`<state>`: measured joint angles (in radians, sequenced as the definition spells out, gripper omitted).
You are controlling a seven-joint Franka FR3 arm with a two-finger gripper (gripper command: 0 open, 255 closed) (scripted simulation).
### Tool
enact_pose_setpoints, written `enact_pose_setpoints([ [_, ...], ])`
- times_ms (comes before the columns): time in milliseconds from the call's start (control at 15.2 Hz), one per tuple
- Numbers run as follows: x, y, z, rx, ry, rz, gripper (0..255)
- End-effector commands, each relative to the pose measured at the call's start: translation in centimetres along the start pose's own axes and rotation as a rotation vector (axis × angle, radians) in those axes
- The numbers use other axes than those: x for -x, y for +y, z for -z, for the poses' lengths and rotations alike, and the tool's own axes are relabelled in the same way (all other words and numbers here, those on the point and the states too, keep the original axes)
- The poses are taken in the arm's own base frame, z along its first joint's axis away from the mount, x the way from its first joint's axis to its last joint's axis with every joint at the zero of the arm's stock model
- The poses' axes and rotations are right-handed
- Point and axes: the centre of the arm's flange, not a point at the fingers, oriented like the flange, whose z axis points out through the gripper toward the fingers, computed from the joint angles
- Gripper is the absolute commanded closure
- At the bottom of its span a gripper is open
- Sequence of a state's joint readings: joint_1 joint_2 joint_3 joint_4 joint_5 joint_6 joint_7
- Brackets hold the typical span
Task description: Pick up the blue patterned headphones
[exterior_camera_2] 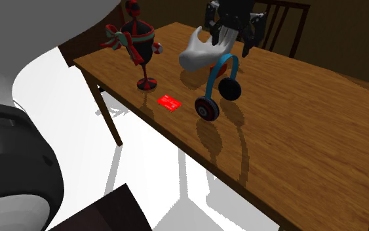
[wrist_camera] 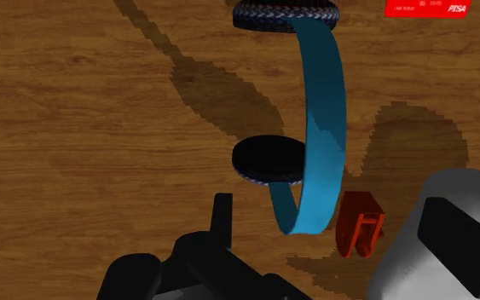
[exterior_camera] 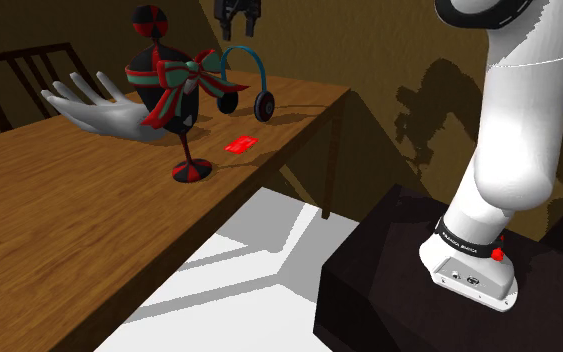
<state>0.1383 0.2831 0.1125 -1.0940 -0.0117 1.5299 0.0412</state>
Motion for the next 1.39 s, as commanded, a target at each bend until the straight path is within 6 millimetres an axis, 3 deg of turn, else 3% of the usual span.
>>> enact_pose_setpoints([
  [0, -0.5, -0.4, -0.5, 0.002, 0.002, 0.004, 0],
  [396, 0.0, -0.3, -3.9, 0.002, 0.002, 0.004, 0],
  [528, 0.0, -0.3, -3.9, 0.002, 0.002, 0.004, 0],
  [594, -0.1, -0.3, -3.9, 0.002, 0.002, 0.004, 255],
  [1188, 0.0, -0.3, -3.9, 0.002, 0.002, 0.004, 255],
  [1320, -0.2, -0.3, -2.9, 0.002, 0.002, 0.004, 255],
])
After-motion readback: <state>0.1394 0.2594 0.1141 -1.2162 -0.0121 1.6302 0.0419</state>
